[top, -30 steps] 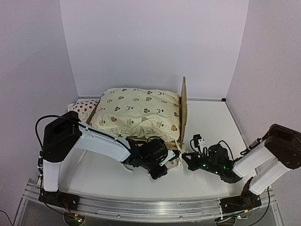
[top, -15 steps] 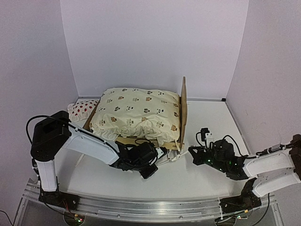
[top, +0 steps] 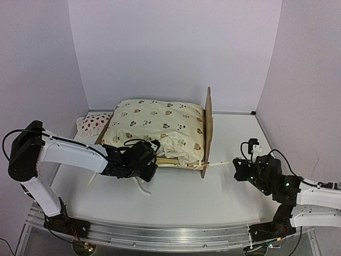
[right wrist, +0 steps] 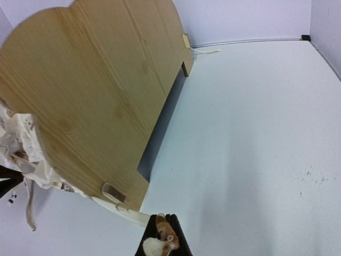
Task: Set up the pet bed
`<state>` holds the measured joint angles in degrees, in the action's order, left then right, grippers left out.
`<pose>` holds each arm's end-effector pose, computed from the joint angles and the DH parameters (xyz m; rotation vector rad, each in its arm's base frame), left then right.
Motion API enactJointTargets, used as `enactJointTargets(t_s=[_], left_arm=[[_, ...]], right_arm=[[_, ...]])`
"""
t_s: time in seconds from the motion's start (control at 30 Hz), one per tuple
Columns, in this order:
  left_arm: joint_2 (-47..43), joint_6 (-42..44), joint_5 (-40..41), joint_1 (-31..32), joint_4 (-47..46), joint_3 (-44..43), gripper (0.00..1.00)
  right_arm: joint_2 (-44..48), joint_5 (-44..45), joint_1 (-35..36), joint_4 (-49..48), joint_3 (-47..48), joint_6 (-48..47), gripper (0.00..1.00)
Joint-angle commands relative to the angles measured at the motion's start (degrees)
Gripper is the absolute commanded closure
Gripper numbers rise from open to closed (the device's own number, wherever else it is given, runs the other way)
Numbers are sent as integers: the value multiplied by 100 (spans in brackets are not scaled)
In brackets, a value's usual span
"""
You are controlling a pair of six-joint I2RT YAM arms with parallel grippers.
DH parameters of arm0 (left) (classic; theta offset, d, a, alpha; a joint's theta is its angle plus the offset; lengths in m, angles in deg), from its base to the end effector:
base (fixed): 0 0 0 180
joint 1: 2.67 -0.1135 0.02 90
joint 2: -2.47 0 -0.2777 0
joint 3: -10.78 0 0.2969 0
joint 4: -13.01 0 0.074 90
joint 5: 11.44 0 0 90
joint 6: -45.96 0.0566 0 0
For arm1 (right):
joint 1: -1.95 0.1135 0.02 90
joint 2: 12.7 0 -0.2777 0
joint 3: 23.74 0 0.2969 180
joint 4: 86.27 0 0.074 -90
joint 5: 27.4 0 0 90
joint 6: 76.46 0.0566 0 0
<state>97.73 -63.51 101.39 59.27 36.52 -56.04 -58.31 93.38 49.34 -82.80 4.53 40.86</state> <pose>0.2001 -0.3288 0.1493 0.7088 2.2823 -0.1712 0.1728 0.1451 0.1799 0.0237 1.8979 0.3724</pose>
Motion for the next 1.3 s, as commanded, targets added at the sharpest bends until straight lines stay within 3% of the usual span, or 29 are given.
enactJointTargets(t_s=[0.0, 0.4, 0.6, 0.63, 0.67, 0.77, 0.87, 1.0, 1.27], left_arm=[[-169, -335, 19, -477, 209, 224, 100], [-342, -1059, 119, -851, 837, 349, 100], [-602, -1213, 55, -852, 1067, 453, 99], [-665, -1220, 54, -851, 1111, 446, 93], [-754, -1217, 50, -851, 1175, 432, 84], [-1109, -1213, 45, -842, 1290, 437, 43], [-1596, -1240, 88, -842, 1347, 527, 25], [-2060, -1255, 327, -842, 1705, 407, 19], [-2647, -1011, 1782, -910, 2355, 1, 15]], right_arm=[[955, 1355, -30, 1088, 11, -19, 100], [1401, 1285, -35, 1654, 16, -37, 100], [1169, 612, -33, 1668, 48, -8, 97], [1158, 528, -34, 1726, 91, -18, 90], [1156, 452, -34, 1793, 143, -13, 77], [1199, 267, -35, 2067, 360, 20, 38], [1210, 70, -31, 2380, 678, -33, 18], [967, -582, -35, 2612, 1247, -210, 3], [-442, -2033, -35, 2692, 2787, -249, 2]])
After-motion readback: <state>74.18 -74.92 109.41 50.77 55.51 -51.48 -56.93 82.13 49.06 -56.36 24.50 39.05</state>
